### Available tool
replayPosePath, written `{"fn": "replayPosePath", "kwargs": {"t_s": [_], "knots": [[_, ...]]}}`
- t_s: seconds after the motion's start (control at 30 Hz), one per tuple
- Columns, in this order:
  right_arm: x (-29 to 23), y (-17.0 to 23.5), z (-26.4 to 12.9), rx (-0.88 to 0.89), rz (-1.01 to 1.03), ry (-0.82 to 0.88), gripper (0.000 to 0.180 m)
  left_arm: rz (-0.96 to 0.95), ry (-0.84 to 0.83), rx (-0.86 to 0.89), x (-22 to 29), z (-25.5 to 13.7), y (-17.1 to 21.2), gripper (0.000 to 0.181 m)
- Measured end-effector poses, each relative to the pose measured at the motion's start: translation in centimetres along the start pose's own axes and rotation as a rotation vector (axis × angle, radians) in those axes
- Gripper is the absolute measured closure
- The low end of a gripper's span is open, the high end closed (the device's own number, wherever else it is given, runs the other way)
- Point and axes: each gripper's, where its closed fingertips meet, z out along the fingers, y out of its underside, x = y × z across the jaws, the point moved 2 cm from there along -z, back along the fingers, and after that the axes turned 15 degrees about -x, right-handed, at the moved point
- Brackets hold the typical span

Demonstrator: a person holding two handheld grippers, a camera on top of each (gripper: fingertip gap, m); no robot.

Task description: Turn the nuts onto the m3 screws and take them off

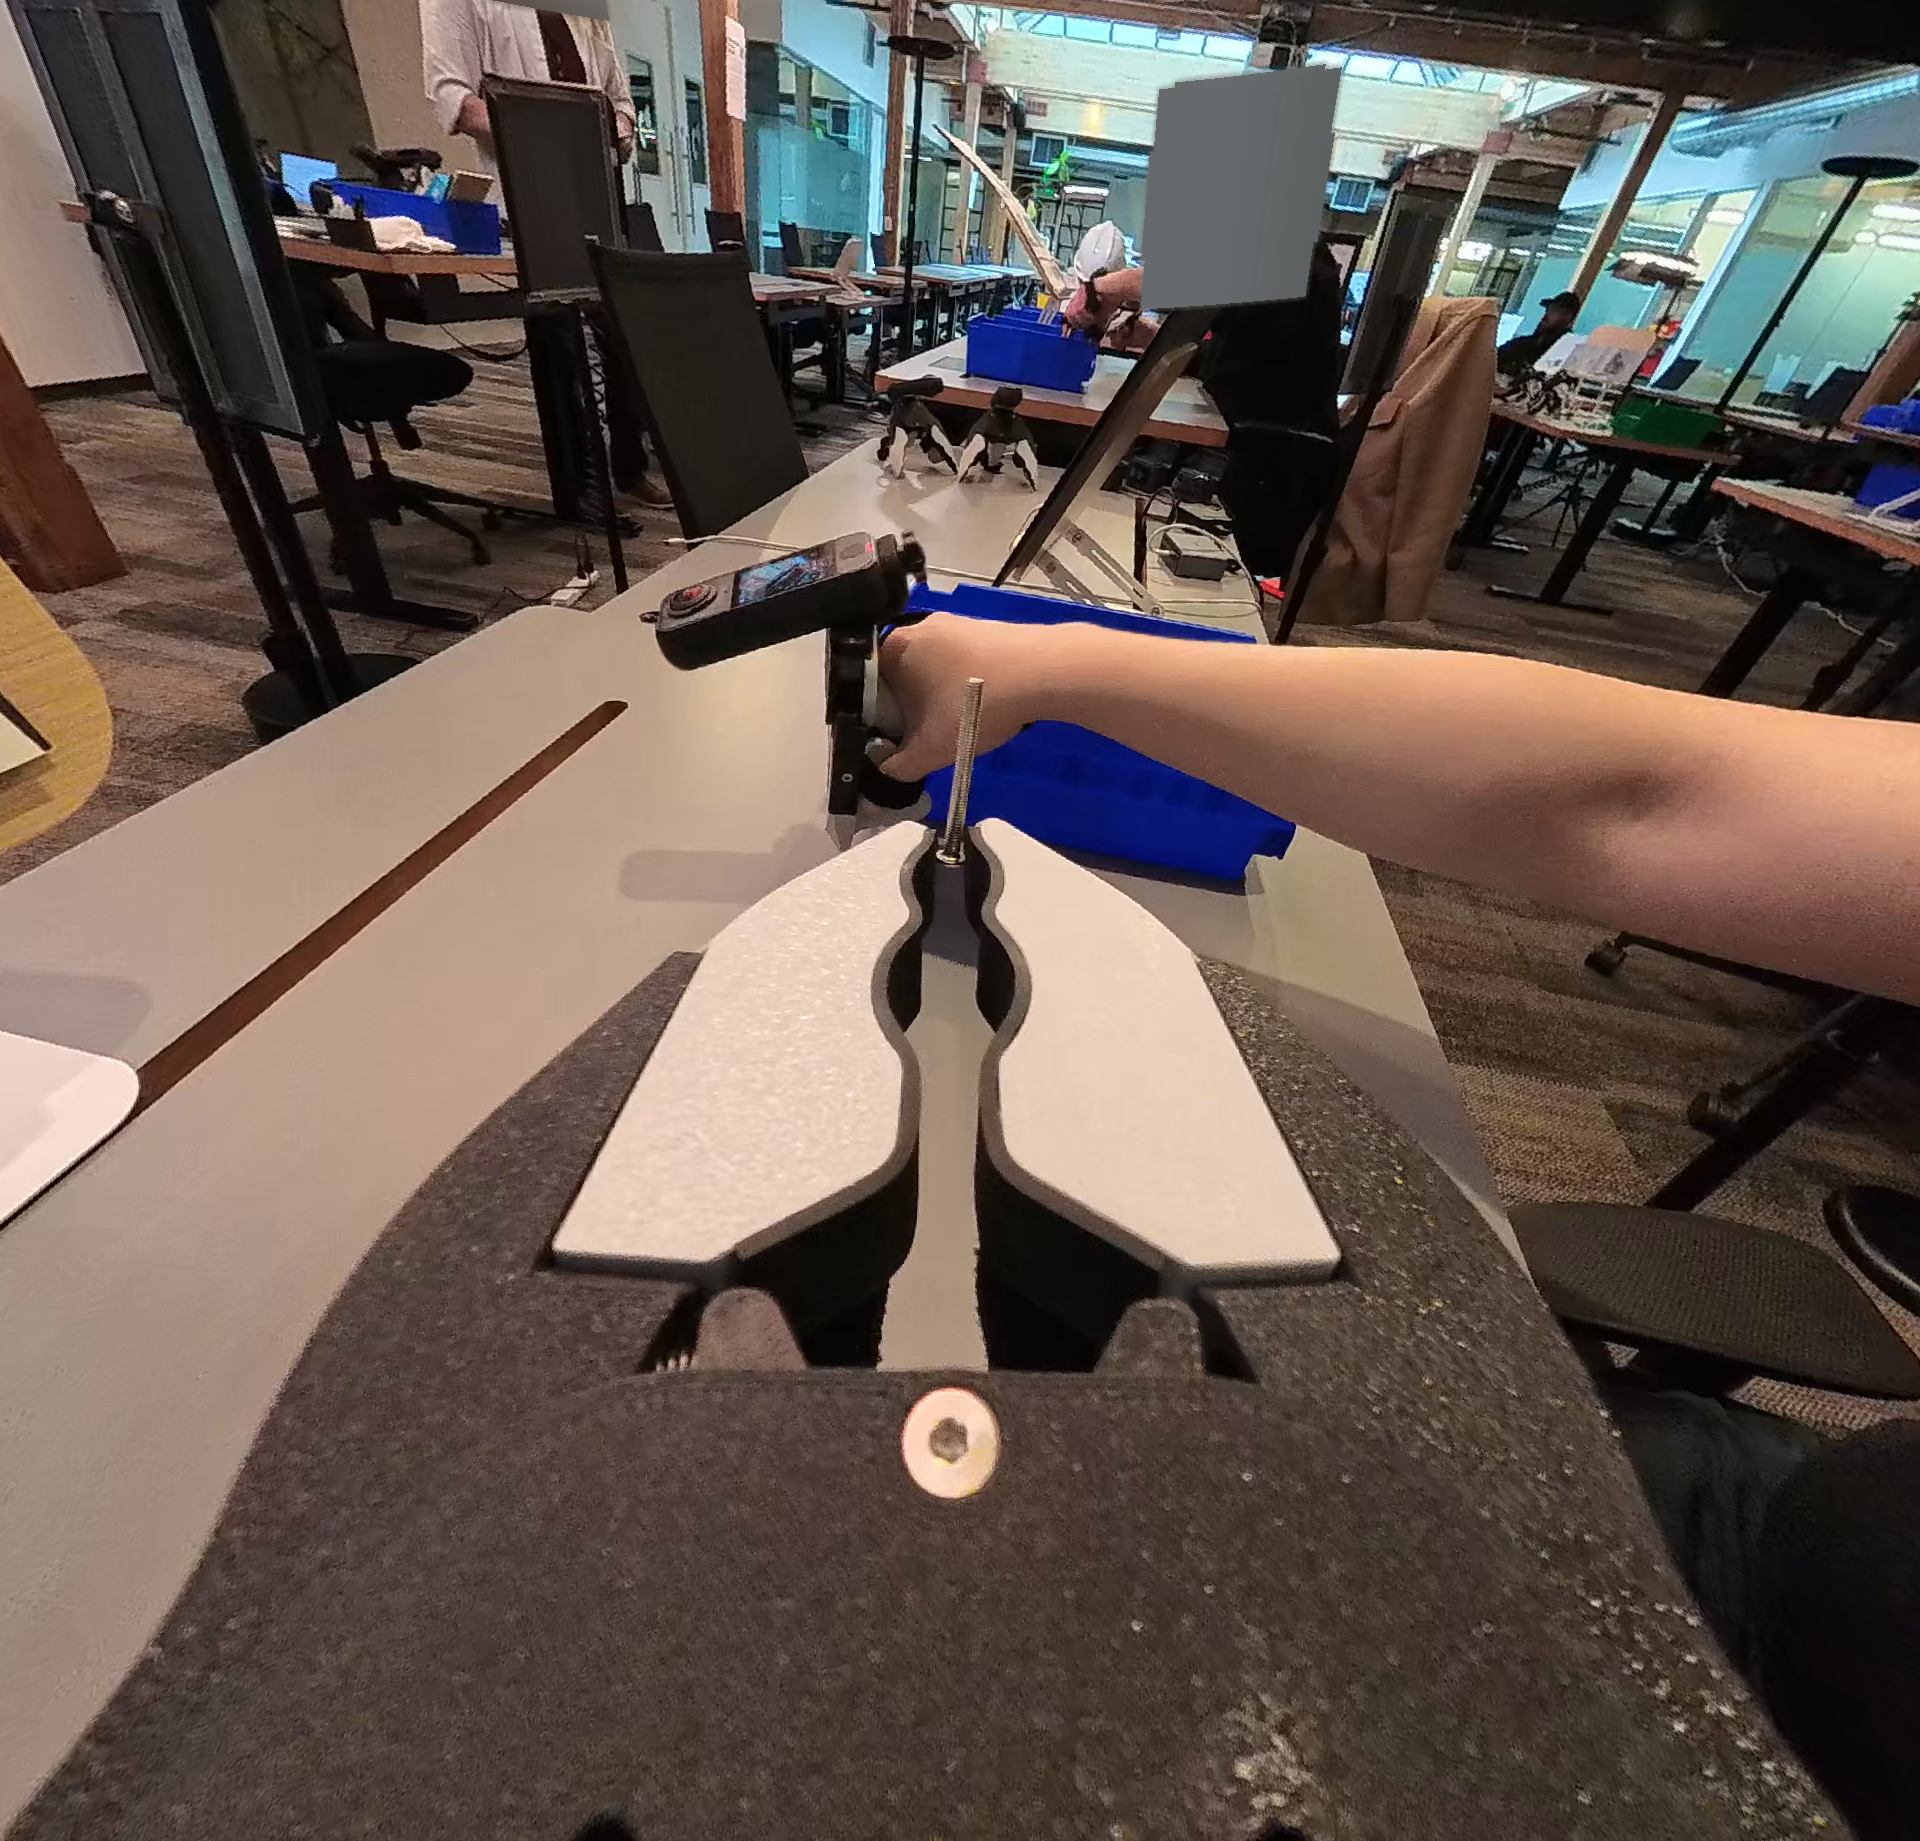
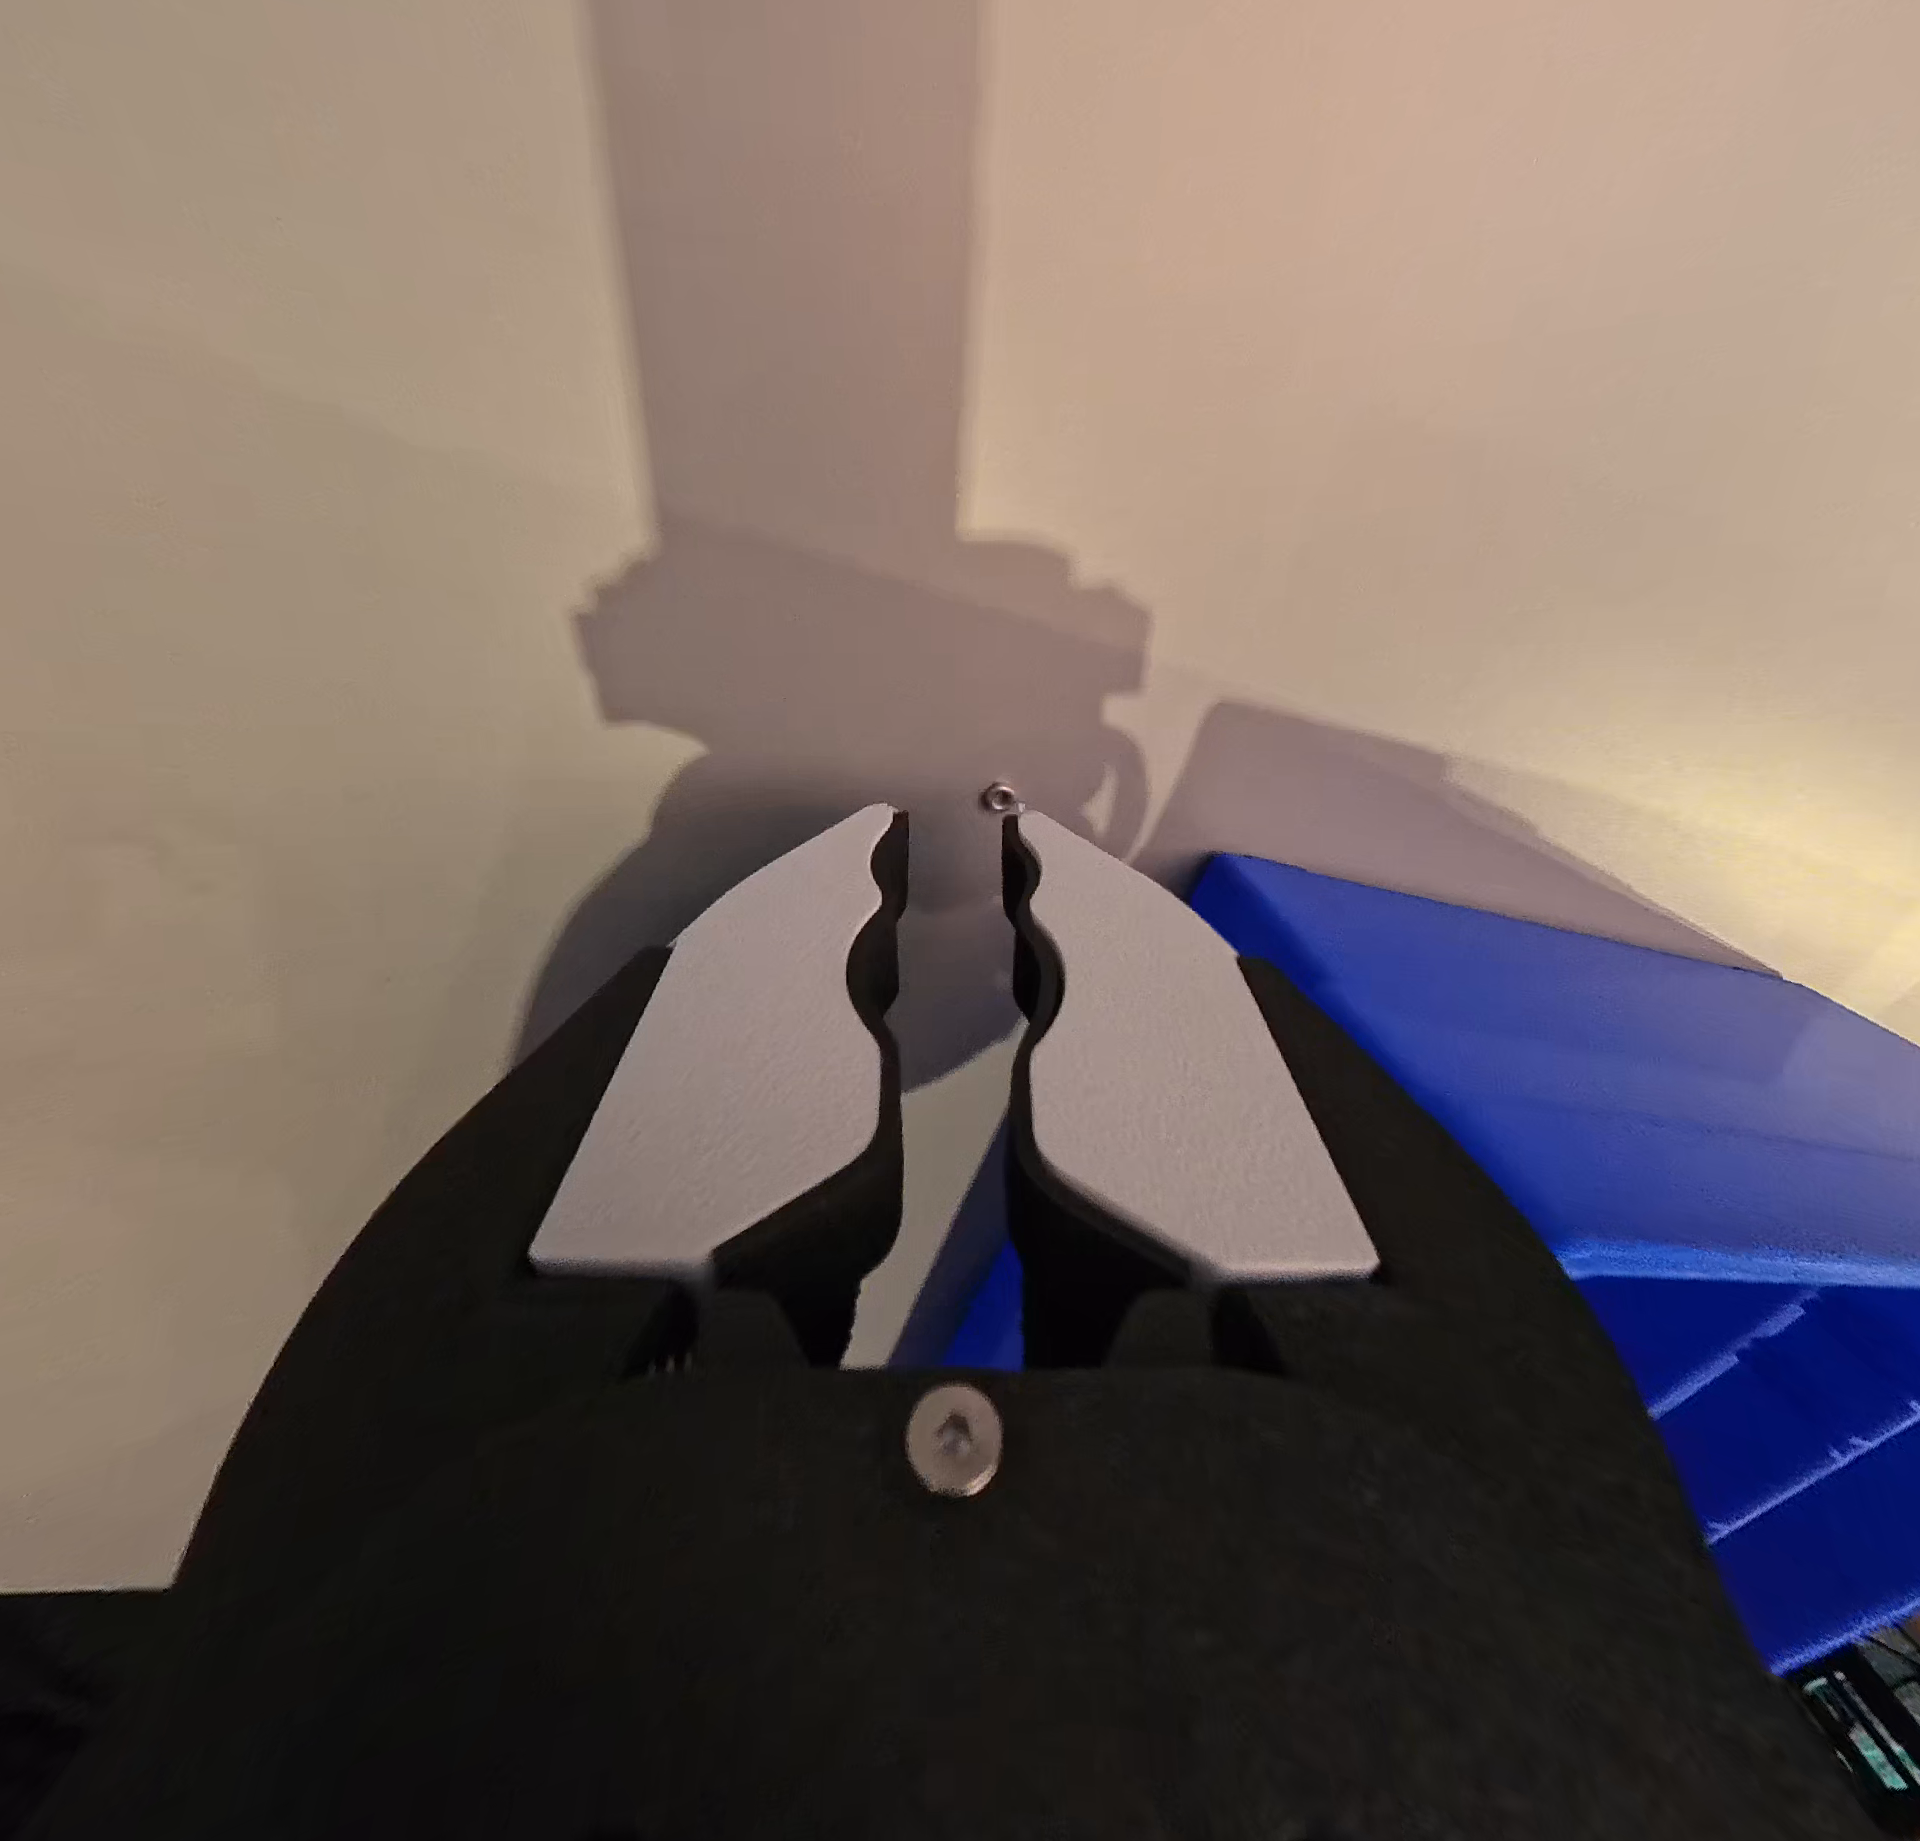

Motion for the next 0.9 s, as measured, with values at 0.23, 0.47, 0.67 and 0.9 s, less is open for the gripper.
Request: {"fn": "replayPosePath", "kwargs": {"t_s": [0.23, 0.47, 0.67, 0.9], "knots": [[0.6, -0.1, 0.7, -0.017, 0.048, 0.002, 0.164, 0.006, 0.001, 0.001, 0.2, 0.0, -0.1, 0.176], [0.7, -0.3, 1.2, -0.015, 0.071, -0.04, 0.164, 0.009, 0.005, 0.002, 0.4, 0.0, -0.2, 0.176], [0.9, -0.3, 1.3, -0.025, 0.077, -0.044, 0.166, 0.012, 0.006, 0.005, 0.5, -0.1, -0.3, 0.176], [0.9, -0.4, 1.6, -0.024, 0.07, -0.074, 0.168, 0.011, 0.011, 0.005, 0.6, -0.1, -0.3, 0.176]]}}
